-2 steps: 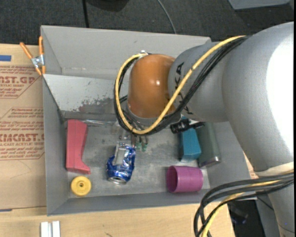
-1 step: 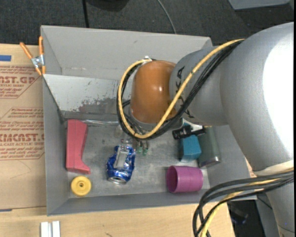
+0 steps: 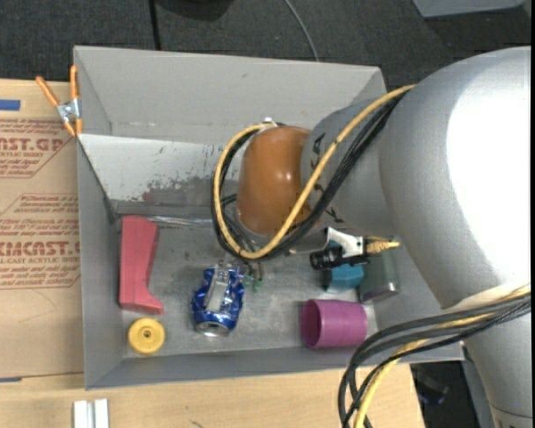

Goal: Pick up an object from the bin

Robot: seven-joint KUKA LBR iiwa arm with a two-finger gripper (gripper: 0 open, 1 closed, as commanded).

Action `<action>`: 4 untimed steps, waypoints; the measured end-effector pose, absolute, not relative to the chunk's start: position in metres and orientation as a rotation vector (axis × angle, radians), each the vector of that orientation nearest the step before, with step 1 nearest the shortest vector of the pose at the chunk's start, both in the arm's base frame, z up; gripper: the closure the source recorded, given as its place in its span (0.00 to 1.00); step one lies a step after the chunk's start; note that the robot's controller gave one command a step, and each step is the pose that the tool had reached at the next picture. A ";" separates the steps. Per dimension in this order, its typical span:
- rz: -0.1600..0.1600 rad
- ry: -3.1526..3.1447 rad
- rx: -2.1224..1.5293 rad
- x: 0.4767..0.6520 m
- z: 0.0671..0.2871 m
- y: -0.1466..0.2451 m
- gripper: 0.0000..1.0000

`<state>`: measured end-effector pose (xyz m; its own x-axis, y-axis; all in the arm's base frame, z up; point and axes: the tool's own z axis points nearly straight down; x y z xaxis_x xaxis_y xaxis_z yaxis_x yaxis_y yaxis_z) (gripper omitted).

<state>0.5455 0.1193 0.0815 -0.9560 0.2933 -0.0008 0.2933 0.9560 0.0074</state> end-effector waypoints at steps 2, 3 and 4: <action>0.023 3.133 0.264 0.550 0.078 0.109 1.00; 0.027 3.133 0.281 0.551 0.078 0.108 1.00; 0.035 3.132 0.353 0.552 0.077 0.106 1.00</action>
Offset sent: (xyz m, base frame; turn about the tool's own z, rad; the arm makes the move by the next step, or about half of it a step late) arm 0.0000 0.0000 0.0000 0.0000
